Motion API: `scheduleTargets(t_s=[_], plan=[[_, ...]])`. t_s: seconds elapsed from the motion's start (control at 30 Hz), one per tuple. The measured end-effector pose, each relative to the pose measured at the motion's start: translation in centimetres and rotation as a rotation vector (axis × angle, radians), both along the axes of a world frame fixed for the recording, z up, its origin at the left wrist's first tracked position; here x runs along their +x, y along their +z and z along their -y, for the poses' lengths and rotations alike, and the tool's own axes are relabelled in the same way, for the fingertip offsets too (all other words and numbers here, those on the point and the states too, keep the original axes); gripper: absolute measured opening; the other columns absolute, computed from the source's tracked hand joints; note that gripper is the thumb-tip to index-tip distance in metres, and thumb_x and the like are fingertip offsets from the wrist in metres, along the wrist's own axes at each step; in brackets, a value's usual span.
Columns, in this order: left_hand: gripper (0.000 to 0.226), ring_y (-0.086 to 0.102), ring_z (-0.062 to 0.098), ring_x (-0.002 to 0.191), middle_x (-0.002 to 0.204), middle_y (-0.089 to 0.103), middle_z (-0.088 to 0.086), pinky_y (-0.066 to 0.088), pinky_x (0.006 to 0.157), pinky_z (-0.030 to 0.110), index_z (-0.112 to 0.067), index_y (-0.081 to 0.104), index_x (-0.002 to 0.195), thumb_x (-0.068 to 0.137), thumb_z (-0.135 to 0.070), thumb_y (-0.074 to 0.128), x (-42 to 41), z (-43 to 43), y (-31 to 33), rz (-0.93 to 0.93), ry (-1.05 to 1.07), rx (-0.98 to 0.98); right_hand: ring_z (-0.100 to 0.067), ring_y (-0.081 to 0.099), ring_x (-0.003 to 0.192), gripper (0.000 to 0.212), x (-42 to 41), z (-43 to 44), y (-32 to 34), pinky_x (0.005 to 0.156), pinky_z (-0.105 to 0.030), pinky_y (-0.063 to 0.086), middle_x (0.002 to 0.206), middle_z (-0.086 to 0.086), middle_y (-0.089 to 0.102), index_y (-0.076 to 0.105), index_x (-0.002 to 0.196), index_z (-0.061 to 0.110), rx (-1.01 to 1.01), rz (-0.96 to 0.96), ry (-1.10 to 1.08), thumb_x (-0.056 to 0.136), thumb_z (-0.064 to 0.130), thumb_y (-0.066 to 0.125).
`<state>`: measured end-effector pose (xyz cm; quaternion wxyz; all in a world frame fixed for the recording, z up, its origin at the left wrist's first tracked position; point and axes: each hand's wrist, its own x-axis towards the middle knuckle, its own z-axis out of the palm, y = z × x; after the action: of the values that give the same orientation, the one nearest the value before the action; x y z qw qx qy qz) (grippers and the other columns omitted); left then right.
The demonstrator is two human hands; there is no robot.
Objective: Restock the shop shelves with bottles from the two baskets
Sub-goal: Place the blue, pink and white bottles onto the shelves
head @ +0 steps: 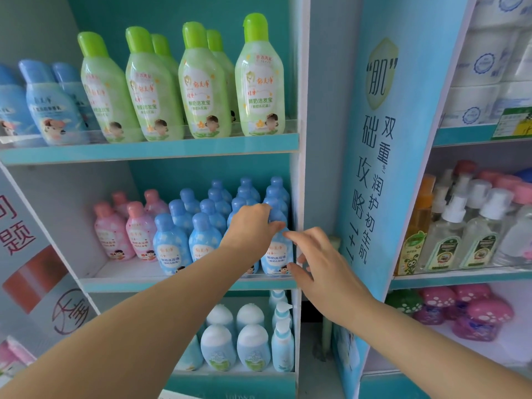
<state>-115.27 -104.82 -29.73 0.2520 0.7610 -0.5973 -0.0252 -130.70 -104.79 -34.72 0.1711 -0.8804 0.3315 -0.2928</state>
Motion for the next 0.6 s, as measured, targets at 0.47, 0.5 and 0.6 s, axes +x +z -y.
scheduleTargets(t_s=[0.47, 0.5, 0.6], plan=[[0.031, 0.061, 0.029, 0.104, 0.111, 0.068, 0.01, 0.046, 0.086, 0.039, -0.011, 0.057, 0.122, 0.095, -0.024, 0.049, 3.1, -8.3, -1.0, 0.076, -0.078, -0.214, -0.017, 0.06, 0.084, 0.04, 1.6, -3.2, 0.2, 0.08, -0.045, 0.049, 0.116, 0.004, 0.042, 0.047, 0.129, 0.023, -0.025, 0.101, 0.069, 0.091, 0.013, 0.054], [0.029, 0.062, 0.028, 0.101, 0.108, 0.069, 0.009, 0.047, 0.086, 0.038, -0.011, 0.06, 0.119, 0.095, -0.02, 0.049, 4.1, -10.0, -1.4, 0.071, -0.073, -0.209, -0.016, 0.06, 0.083, 0.04, 2.1, -3.9, 0.2, 0.079, -0.044, 0.049, 0.115, 0.002, 0.042, 0.048, 0.129, 0.021, -0.023, 0.104, 0.088, 0.091, 0.011, 0.054], [0.023, 0.063, 0.025, 0.093, 0.102, 0.07, 0.007, 0.049, 0.084, 0.034, -0.011, 0.066, 0.109, 0.093, -0.018, 0.051, 7.4, -15.4, -3.3, 0.059, -0.02, -0.094, -0.012, 0.06, 0.084, 0.042, 3.5, -6.0, -0.3, 0.08, -0.042, 0.051, 0.11, 0.007, 0.038, 0.045, 0.131, 0.021, -0.009, 0.072, 0.138, 0.092, 0.011, 0.052]])
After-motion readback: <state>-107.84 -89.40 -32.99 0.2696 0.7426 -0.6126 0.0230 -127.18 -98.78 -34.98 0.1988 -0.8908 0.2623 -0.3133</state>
